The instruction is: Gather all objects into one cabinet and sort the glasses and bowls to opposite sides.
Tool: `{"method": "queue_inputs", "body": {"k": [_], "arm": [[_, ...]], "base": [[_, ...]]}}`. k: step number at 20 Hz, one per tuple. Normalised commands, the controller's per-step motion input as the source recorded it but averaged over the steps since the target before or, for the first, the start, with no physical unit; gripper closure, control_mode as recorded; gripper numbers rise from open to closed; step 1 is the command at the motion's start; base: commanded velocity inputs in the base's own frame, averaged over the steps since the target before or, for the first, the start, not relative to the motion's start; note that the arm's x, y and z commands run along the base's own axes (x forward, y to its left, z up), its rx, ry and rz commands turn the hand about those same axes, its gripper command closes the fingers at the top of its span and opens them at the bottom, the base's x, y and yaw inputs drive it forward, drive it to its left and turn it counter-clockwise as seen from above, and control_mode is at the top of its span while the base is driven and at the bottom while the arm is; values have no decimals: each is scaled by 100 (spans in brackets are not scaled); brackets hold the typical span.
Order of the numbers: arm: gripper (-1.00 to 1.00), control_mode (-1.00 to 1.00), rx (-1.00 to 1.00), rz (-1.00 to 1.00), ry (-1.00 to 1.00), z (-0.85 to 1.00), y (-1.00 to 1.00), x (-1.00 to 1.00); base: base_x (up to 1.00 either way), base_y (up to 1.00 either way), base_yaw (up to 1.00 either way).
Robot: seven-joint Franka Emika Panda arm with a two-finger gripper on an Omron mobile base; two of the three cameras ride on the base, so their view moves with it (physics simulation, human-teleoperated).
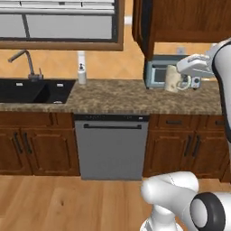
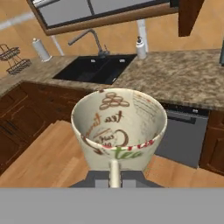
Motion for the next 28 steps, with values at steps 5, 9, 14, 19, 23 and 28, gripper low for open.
{"method": "queue_inputs", "body": {"k": [5,9,14,19,23,28], "arm": [[100,100,0,0,0,0,0,0],[100,100,0,0,0,0,0,0],[100,100,0,0,0,0,0,0],[100,100,0,0,0,0,0,0],[100,100,0,0,0,0,0,0],[100,100,0,0,0,0,0,0]], "base": [[-2,86,57],[1,87,62],[13,91,66],[20,88,68],[29,78,66],[44,69,63]]}}
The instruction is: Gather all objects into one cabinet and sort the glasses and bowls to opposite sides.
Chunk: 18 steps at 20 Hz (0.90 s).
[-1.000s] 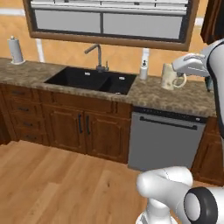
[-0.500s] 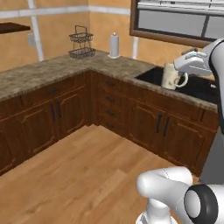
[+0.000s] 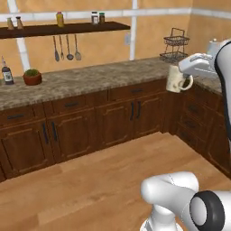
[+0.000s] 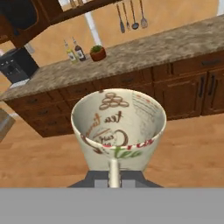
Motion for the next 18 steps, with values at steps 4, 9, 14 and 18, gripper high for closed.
{"method": "queue_inputs", "body": {"k": [4,9,14,18], "arm": [[100,100,0,0,0,0,0,0],[100,100,0,0,0,0,0,0],[100,100,0,0,0,0,0,0],[100,100,0,0,0,0,0,0]], "base": [[54,59,57],[92,72,31],[72,100,2],[1,100,6]]}}
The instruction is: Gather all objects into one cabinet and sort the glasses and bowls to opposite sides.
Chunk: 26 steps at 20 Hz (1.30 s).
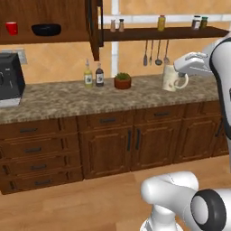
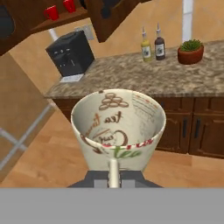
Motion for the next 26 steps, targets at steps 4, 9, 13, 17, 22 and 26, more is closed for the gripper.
{"method": "queue_inputs", "body": {"k": [4,9,13,17,22,26], "arm": [[100,100,0,0,0,0,0,0],[100,100,0,0,0,0,0,0],[100,100,0,0,0,0,0,0],[100,100,0,0,0,0,0,0],[100,100,0,0,0,0,0,0],[100,100,0,0,0,0,0,0]], "base": [[0,100,4],[14,100,1],[38,94,4],[77,31,0],[93,41,0],[58,54,15]]}}
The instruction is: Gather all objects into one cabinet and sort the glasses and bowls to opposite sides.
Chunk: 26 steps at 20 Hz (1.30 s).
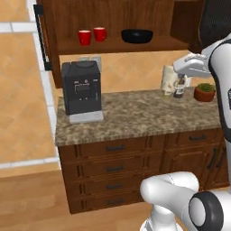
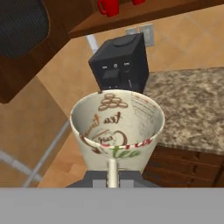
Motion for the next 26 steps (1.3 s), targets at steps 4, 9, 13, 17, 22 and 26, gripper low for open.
{"method": "queue_inputs", "body": {"k": [4,9,13,17,22,26], "arm": [[100,100,0,0,0,0,0,0],[100,100,0,0,0,0,0,0],[100,100,0,0,0,0,0,0],[100,100,0,0,0,0,0,0],[100,100,0,0,0,0,0,0],[100,100,0,0,0,0,0,0]], "base": [[61,5,18],[58,28,13],[46,35,0],[42,24,0],[35,18,0],[32,10,0]]}}
